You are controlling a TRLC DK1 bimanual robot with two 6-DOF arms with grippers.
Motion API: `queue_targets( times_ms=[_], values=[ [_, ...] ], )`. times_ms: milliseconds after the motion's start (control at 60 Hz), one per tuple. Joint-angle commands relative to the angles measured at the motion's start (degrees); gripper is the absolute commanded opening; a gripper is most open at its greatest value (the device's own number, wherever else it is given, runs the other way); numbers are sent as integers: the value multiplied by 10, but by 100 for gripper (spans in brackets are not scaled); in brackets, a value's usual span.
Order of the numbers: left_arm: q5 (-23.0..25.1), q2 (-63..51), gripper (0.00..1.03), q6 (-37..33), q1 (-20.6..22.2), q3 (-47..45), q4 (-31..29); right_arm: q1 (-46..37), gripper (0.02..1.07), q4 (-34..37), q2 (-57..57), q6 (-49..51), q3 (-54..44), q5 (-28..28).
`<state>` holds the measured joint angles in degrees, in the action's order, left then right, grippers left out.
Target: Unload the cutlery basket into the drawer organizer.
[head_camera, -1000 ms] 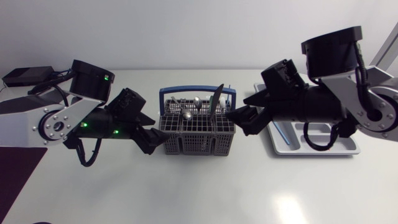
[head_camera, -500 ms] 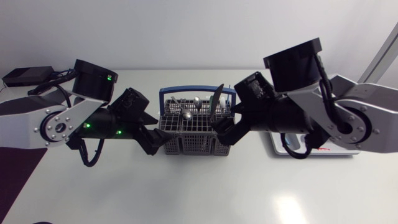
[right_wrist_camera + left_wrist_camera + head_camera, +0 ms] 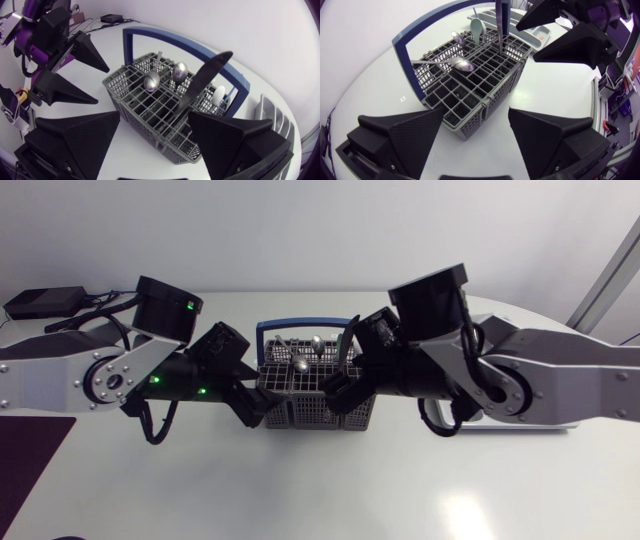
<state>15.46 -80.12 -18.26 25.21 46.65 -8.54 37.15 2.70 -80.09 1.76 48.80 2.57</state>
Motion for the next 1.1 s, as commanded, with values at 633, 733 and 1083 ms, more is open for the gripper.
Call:
queue_targets(
  times_ms=[633, 733, 1083],
  values=[
    [-5, -64, 90, 3, 4, 28, 63, -4, 85, -88, -80, -54, 6, -49],
    [-5, -65, 90, 5, 4, 26, 71, -4, 82, -95, -90, -56, 8, -49],
    [-5, -69, 90, 6, 10, 19, 84, -8, 52, -134, -103, -56, -1, -53]
  ],
)
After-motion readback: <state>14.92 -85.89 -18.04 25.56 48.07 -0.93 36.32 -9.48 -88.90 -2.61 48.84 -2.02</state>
